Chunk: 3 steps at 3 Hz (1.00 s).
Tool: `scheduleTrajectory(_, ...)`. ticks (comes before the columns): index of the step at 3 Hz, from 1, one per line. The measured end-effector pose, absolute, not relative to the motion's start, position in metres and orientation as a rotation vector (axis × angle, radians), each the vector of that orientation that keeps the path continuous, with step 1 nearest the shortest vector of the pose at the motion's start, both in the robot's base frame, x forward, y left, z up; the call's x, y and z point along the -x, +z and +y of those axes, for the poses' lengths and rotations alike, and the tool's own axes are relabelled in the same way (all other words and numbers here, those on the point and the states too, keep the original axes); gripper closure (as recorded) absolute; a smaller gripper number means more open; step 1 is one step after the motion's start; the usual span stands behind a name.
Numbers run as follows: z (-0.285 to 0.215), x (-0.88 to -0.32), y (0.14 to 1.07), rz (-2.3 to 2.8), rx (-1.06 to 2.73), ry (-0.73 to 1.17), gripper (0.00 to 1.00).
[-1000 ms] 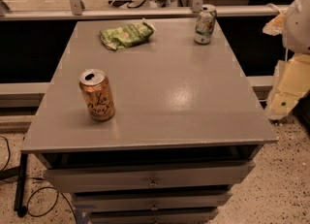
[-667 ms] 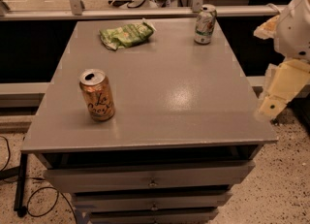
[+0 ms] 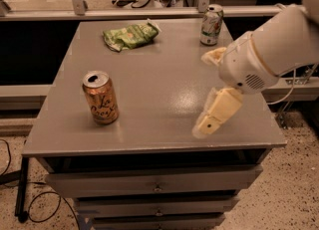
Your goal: Knock orange can over
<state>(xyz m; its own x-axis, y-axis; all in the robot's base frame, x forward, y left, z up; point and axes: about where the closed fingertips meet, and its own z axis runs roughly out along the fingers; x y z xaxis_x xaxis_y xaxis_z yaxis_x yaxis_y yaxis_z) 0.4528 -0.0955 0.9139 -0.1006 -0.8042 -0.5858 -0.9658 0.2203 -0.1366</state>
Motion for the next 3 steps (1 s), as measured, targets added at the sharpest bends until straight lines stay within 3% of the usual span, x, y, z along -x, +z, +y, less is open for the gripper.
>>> scheduleTrajectory(3,-0.0742,-0.4556,0.9269,1.886,1.530,0.463,0.00)
